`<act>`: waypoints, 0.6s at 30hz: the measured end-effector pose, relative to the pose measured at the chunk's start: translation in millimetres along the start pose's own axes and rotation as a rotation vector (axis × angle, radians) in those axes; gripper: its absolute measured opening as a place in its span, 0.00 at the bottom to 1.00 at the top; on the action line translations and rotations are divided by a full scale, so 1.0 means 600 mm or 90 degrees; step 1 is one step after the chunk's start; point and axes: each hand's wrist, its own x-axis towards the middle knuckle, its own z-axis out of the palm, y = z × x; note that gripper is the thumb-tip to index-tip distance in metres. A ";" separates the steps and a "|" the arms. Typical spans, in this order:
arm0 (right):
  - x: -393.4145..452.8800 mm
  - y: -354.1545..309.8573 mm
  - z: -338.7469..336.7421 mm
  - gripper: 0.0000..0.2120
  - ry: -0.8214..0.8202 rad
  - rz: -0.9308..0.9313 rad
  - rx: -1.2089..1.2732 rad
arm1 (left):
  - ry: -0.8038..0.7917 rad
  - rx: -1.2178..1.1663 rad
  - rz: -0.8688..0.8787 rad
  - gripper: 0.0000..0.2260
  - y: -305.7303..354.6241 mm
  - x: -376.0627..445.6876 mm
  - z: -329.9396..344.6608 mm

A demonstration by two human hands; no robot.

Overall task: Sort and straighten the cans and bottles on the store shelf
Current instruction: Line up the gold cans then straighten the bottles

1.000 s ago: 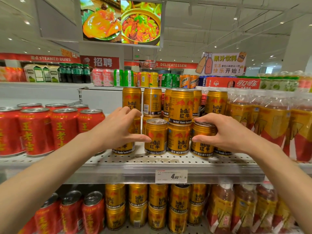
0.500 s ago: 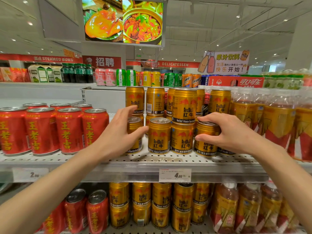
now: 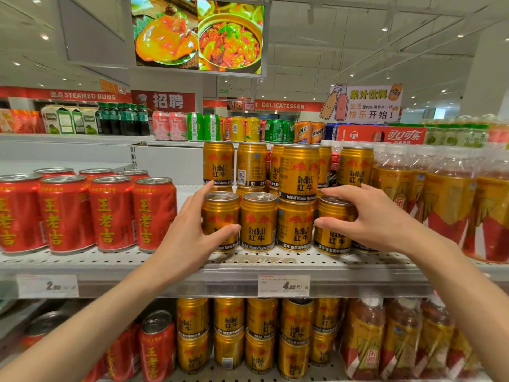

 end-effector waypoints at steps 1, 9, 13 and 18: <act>0.000 -0.001 -0.003 0.41 0.015 0.003 0.035 | 0.002 -0.003 -0.002 0.41 0.000 0.000 -0.001; 0.039 -0.069 -0.005 0.45 0.160 -0.003 0.208 | -0.016 -0.041 -0.037 0.38 0.003 0.000 -0.008; 0.053 -0.074 0.003 0.34 0.207 -0.018 0.261 | -0.002 -0.101 -0.062 0.33 0.002 -0.006 -0.009; 0.069 -0.100 -0.002 0.30 0.268 -0.032 0.331 | 0.004 -0.115 -0.064 0.33 -0.003 -0.007 -0.008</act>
